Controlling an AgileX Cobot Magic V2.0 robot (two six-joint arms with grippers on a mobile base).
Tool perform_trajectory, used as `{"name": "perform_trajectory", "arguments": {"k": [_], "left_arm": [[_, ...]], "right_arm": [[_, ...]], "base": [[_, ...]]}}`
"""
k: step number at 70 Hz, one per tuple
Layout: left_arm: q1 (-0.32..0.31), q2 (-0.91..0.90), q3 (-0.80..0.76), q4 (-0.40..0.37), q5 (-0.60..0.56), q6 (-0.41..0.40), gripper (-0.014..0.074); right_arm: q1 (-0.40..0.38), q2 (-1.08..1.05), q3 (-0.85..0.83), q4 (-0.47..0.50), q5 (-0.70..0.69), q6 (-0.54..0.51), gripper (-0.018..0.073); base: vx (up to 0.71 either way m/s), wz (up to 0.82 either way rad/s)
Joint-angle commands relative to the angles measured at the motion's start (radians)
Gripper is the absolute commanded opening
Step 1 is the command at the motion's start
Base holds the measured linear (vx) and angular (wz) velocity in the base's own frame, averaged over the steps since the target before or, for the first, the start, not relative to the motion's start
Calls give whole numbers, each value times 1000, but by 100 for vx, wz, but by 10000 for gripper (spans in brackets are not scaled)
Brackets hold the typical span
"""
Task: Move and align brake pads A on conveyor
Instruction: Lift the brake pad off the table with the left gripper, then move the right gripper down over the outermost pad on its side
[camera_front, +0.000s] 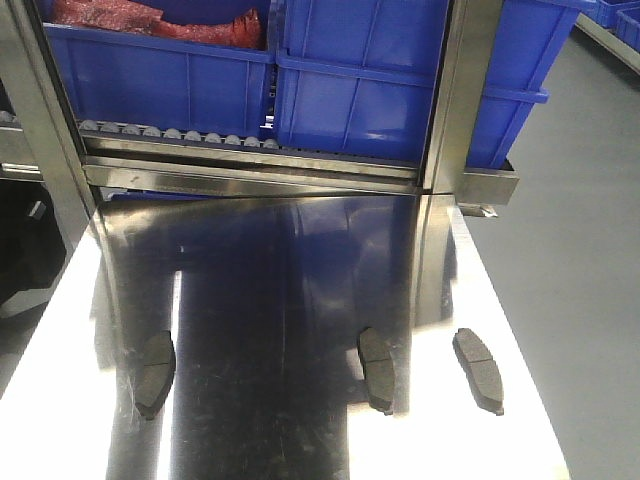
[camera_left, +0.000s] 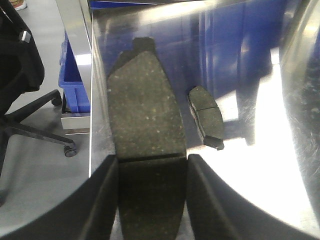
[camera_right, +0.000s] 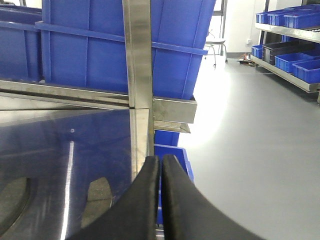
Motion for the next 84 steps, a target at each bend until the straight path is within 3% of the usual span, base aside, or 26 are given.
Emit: {"name": "perform_trajectory", "arguments": {"k": [1, 21, 33, 42, 53, 62, 69, 84], "left_arm": [[-6, 6, -28, -11, -85, -4, 157], [-6, 6, -28, -11, -85, -4, 157], [-6, 6, -28, -11, -85, -4, 157], [-6, 6, -28, -11, -85, -4, 157], [-6, 6, -28, -11, -85, -4, 157], [-6, 6, -28, -11, -85, -4, 157], [-6, 6, -28, -11, -85, -4, 157], [-6, 6, -28, -11, -85, -4, 157]], "right_arm": [[-5, 75, -139, -17, 13, -16, -3], [-5, 485, -509, -17, 374, -40, -2], [-5, 606, -535, -17, 389, -40, 33], [-5, 622, -535, -4, 394, -40, 179], [-5, 622, -535, -1, 398, -40, 526], [-5, 623, -535, 18, 399, -35, 730], [-5, 645, -537, 31, 399, -55, 726], [-5, 845, -610, 107, 388, -201, 695]], "base": [[0, 0], [0, 0], [0, 0], [0, 0], [0, 0], [0, 0], [0, 0], [0, 0]]}}
